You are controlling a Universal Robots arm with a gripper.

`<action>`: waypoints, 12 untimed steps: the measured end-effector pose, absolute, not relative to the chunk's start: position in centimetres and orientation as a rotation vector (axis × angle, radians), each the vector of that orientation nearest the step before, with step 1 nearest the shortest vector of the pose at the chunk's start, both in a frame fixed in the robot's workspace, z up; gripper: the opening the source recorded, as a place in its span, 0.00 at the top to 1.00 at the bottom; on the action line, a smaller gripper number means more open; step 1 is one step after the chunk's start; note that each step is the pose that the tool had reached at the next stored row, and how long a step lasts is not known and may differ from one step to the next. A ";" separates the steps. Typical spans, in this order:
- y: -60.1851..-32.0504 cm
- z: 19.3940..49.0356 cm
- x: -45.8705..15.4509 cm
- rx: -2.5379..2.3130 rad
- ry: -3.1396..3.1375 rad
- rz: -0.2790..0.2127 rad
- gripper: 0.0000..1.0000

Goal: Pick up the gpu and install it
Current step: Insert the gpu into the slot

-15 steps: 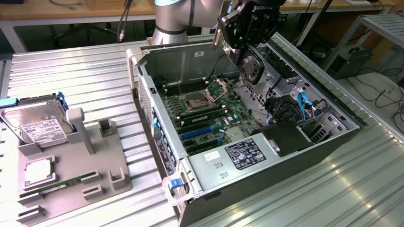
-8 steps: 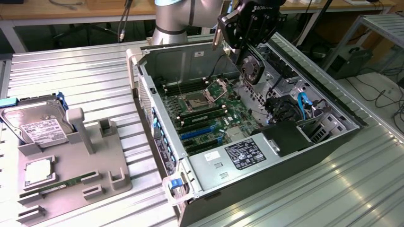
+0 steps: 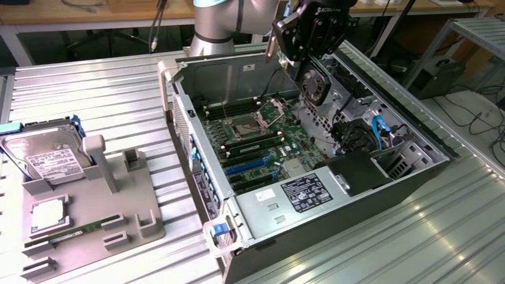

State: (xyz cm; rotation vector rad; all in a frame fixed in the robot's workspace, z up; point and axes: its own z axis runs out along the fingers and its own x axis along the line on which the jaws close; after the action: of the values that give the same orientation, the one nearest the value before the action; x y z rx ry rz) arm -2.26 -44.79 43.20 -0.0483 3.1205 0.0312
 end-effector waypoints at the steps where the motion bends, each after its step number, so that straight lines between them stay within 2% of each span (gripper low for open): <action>1: -44.8 43.2 -2.3 -0.054 3.120 0.031 0.72; 12: -44.8 43.2 -2.3 -0.118 3.119 0.032 0.72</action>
State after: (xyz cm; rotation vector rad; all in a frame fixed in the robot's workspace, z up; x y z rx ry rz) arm -2.26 -44.79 43.20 -0.1179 3.1190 0.0319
